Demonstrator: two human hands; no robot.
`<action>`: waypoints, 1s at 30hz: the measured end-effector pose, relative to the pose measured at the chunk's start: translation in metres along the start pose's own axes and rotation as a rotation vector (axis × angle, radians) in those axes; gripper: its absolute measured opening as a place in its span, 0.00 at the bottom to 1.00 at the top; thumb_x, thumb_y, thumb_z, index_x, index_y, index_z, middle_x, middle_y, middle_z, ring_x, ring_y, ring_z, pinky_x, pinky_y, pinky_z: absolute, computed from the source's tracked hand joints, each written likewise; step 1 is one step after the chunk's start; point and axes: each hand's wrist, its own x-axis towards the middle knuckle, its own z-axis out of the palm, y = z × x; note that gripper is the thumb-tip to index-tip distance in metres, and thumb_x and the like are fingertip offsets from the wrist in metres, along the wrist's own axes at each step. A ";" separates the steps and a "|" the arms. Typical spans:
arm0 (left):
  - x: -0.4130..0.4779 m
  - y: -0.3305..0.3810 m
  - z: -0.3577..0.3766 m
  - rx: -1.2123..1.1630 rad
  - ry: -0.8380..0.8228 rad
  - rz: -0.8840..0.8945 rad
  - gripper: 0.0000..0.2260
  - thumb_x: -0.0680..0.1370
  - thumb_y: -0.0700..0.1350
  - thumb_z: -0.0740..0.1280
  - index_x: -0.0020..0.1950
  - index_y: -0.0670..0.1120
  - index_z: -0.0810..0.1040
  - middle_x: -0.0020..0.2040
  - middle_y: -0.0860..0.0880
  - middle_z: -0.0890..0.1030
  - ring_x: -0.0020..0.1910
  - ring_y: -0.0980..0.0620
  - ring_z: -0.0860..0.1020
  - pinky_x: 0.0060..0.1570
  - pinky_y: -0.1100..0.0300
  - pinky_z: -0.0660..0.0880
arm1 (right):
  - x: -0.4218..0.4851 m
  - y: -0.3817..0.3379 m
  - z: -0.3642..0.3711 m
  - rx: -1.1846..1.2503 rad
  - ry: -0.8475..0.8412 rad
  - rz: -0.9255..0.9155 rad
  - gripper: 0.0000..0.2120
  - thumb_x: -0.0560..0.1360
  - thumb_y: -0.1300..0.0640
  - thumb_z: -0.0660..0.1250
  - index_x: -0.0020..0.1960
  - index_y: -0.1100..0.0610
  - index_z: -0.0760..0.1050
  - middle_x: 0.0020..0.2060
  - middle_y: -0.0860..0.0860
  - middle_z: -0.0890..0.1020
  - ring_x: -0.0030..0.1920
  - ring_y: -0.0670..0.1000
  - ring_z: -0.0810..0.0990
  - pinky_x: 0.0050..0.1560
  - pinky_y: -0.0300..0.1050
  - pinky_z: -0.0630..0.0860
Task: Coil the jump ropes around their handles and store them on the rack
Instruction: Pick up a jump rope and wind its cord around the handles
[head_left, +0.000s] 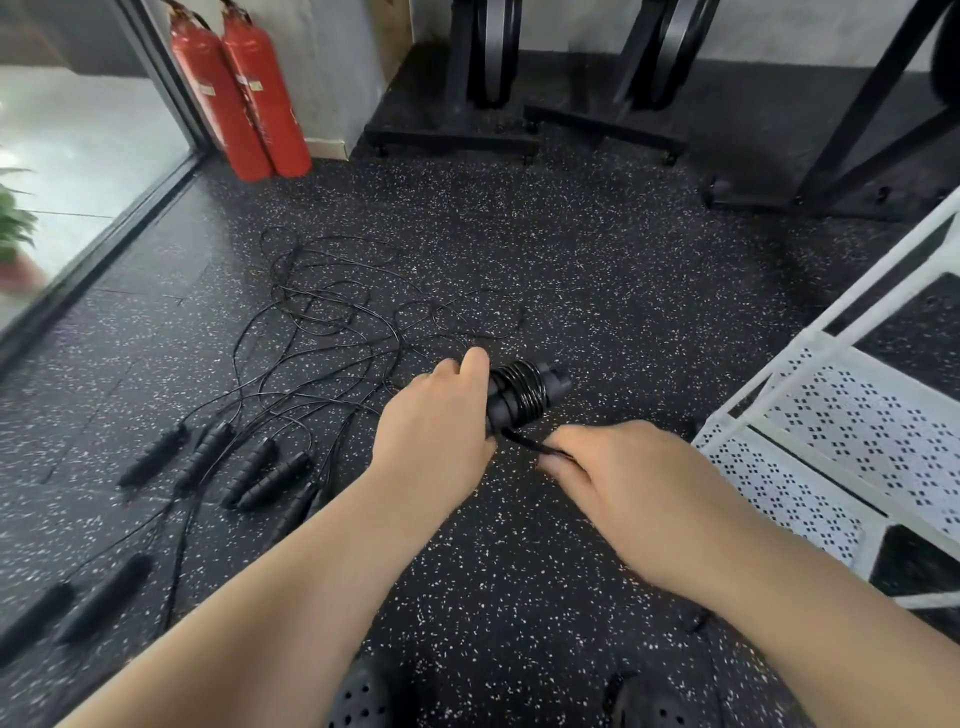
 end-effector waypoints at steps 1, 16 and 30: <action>0.000 0.000 0.001 0.026 -0.016 0.014 0.25 0.74 0.49 0.78 0.61 0.50 0.65 0.55 0.49 0.78 0.49 0.44 0.79 0.41 0.52 0.72 | -0.002 0.000 -0.008 -0.031 0.027 -0.013 0.16 0.87 0.40 0.53 0.51 0.44 0.76 0.35 0.42 0.77 0.35 0.42 0.76 0.38 0.46 0.76; -0.015 0.023 -0.004 -0.226 -0.102 0.528 0.27 0.72 0.50 0.77 0.67 0.53 0.69 0.53 0.52 0.78 0.49 0.49 0.77 0.50 0.50 0.78 | 0.023 0.069 -0.023 0.481 0.151 0.090 0.09 0.72 0.36 0.77 0.43 0.40 0.86 0.39 0.38 0.86 0.42 0.42 0.83 0.50 0.53 0.81; -0.015 0.025 -0.023 -0.882 -0.349 0.213 0.29 0.75 0.43 0.77 0.66 0.56 0.62 0.55 0.54 0.81 0.51 0.48 0.82 0.53 0.45 0.81 | 0.037 0.065 0.026 0.916 0.025 0.489 0.13 0.80 0.68 0.65 0.42 0.55 0.81 0.40 0.54 0.84 0.44 0.55 0.78 0.52 0.53 0.73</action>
